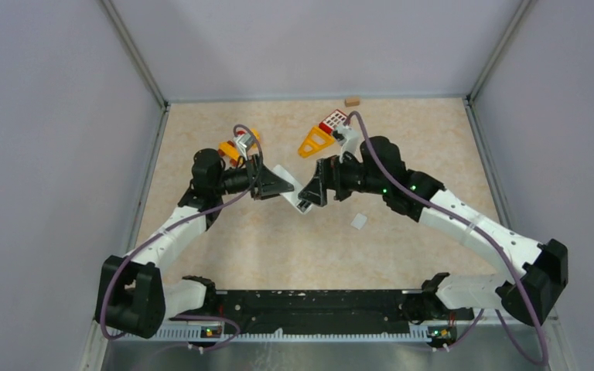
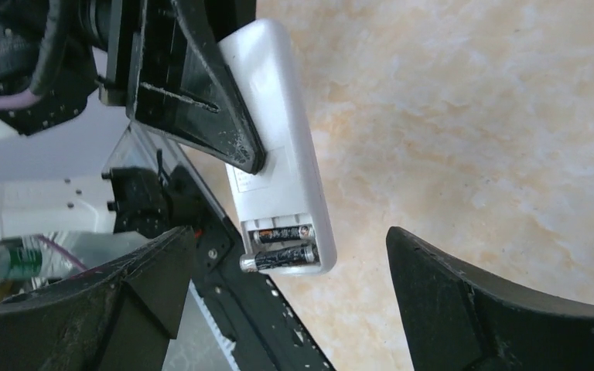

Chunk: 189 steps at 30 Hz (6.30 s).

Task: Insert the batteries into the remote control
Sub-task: Load the battery into the remote control, then pick up the battery cover at the center of the board.

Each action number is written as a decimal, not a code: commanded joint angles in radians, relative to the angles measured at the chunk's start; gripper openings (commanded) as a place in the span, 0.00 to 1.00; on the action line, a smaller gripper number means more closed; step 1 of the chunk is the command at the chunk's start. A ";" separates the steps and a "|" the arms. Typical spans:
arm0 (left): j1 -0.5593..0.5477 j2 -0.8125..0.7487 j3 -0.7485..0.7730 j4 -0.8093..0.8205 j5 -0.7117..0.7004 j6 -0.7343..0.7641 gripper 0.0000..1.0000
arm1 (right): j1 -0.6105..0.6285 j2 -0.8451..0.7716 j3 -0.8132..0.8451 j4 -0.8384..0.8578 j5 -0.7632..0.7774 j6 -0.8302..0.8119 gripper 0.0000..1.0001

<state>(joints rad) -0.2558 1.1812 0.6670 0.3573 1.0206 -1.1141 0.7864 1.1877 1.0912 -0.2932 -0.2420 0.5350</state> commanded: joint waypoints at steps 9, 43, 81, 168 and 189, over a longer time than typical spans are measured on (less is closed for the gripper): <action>0.006 0.009 0.078 -0.045 0.158 0.070 0.00 | -0.003 0.118 0.053 -0.020 -0.330 -0.192 0.95; 0.006 0.019 0.086 -0.075 0.149 0.088 0.00 | -0.003 0.156 0.018 0.027 -0.445 -0.212 0.63; 0.006 0.011 0.111 -0.162 0.143 0.163 0.00 | -0.004 0.109 0.007 0.030 -0.347 -0.171 0.74; 0.038 -0.205 0.112 -0.498 -0.360 0.487 0.00 | -0.110 0.288 -0.058 -0.418 0.281 -0.619 0.77; 0.055 -0.197 0.110 -0.475 -0.294 0.485 0.00 | -0.155 0.512 -0.015 -0.366 0.278 -0.744 0.74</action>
<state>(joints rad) -0.2089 0.9909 0.7502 -0.1612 0.7006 -0.6289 0.6537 1.6920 1.0302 -0.6724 -0.0017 -0.1844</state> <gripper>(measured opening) 0.258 0.745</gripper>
